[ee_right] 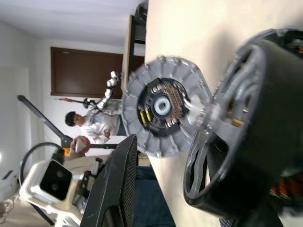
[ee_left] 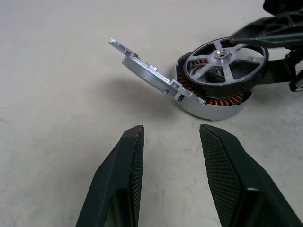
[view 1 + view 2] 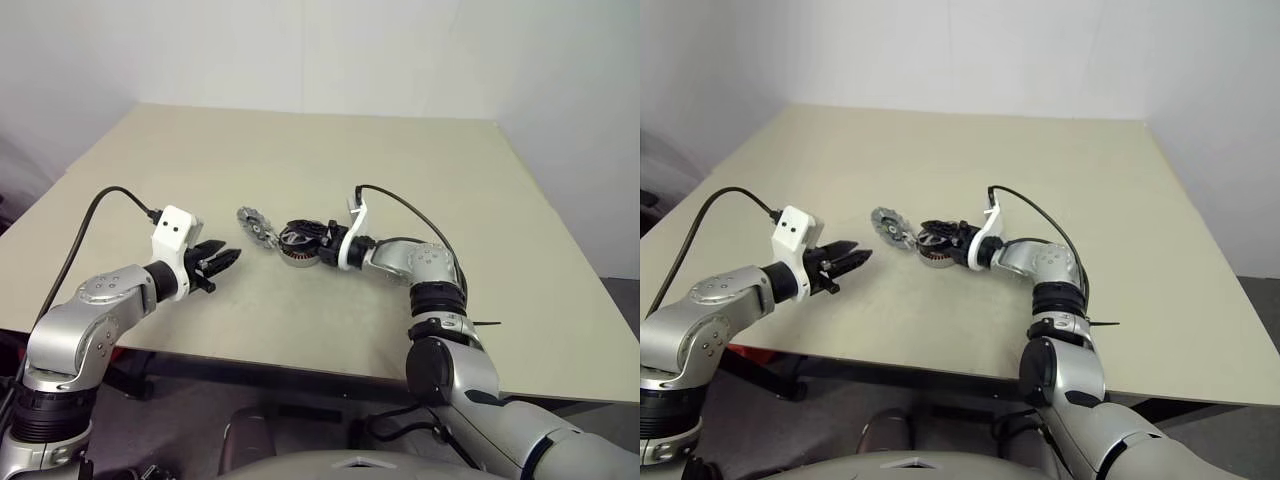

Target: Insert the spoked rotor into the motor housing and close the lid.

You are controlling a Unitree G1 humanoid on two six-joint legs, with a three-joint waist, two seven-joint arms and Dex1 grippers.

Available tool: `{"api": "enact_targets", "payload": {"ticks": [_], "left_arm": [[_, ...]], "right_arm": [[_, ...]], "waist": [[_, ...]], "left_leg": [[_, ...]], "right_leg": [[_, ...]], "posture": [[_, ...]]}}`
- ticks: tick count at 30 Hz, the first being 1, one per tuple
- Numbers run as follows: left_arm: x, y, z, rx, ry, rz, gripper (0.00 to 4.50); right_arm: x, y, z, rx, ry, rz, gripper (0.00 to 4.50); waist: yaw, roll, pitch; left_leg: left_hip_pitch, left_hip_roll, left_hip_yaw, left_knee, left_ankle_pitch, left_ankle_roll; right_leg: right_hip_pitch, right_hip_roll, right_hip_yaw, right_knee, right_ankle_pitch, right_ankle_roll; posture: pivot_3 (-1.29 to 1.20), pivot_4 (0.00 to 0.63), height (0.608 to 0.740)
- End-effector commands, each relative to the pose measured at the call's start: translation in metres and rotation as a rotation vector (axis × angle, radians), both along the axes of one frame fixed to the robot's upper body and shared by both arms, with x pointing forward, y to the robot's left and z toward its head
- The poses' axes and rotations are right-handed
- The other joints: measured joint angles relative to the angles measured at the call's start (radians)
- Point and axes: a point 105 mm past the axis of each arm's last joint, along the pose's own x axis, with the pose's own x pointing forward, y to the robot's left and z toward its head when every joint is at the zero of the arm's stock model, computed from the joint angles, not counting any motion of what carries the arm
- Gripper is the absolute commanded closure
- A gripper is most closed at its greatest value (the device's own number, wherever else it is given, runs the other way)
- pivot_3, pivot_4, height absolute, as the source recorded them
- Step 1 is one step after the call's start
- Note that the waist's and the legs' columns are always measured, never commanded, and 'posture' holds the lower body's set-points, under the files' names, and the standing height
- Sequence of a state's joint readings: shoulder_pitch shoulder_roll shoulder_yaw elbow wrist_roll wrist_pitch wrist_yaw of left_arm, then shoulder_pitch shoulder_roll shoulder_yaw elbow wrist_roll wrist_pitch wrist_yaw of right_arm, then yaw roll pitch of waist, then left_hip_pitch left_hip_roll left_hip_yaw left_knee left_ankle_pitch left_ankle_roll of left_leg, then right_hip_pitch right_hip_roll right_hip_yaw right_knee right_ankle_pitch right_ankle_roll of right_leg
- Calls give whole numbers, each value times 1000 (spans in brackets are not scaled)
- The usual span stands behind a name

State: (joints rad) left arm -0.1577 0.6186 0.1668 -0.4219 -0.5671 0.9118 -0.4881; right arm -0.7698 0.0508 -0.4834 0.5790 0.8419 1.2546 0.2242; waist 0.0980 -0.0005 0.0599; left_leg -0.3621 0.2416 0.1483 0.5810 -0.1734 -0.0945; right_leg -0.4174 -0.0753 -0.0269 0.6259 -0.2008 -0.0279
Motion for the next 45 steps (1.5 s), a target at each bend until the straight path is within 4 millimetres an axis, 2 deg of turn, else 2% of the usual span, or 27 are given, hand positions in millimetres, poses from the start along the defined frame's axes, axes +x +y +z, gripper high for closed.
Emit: {"api": "enact_targets", "payload": {"ticks": [1, 12, 24, 32, 37, 45], "left_arm": [[3, -1, 12, 0, -61, -1, 2529], [3, -3, 11, -8, -62, 0, 2529], [3, -4, 11, -8, -62, -2, 2529], [5, -5, 11, -10, -63, -7, 2529], [5, -5, 11, -11, -63, -9, 2529], [5, -6, 11, -12, -64, -13, 2529]], "right_arm": [[-2, -6, 14, -10, -67, 24, 1946], [-2, -10, 26, -55, -143, 48, 1946], [-2, -18, 15, -109, -181, 61, 1946], [-3, -32, -8, -317, -356, 146, 1946], [-3, -34, -8, -341, -430, 176, 1946], [2, -39, -6, -394, -505, 176, 1946]], "waist": [[1, 0, 0], [0, 0, 0], [1, 0, 0], [2, 0, 0], [3, 0, 0], [-1, 0, 0]], "left_leg": [[0, 0, 0, 0, 0, 0], [1, 0, 0, 0, 1, -1], [0, 0, 0, 0, 1, -1], [1, 0, 0, 0, 0, -1], [12, -1, 0, 0, -1, 2], [13, -1, 0, 0, -2, 3]], "right_leg": [[0, 0, 0, 0, 0, 0], [0, 0, 0, 0, 0, 0], [0, 0, 0, 0, 0, 0], [2, 0, 0, 0, 0, 0], [13, -1, 0, -2, -3, 4], [14, -1, 0, -1, -2, 3]], "posture": [[0, 0, 740], [0, 0, 740], [0, 0, 740], [0, 0, 740], [0, 0, 740], [0, 0, 740]]}}
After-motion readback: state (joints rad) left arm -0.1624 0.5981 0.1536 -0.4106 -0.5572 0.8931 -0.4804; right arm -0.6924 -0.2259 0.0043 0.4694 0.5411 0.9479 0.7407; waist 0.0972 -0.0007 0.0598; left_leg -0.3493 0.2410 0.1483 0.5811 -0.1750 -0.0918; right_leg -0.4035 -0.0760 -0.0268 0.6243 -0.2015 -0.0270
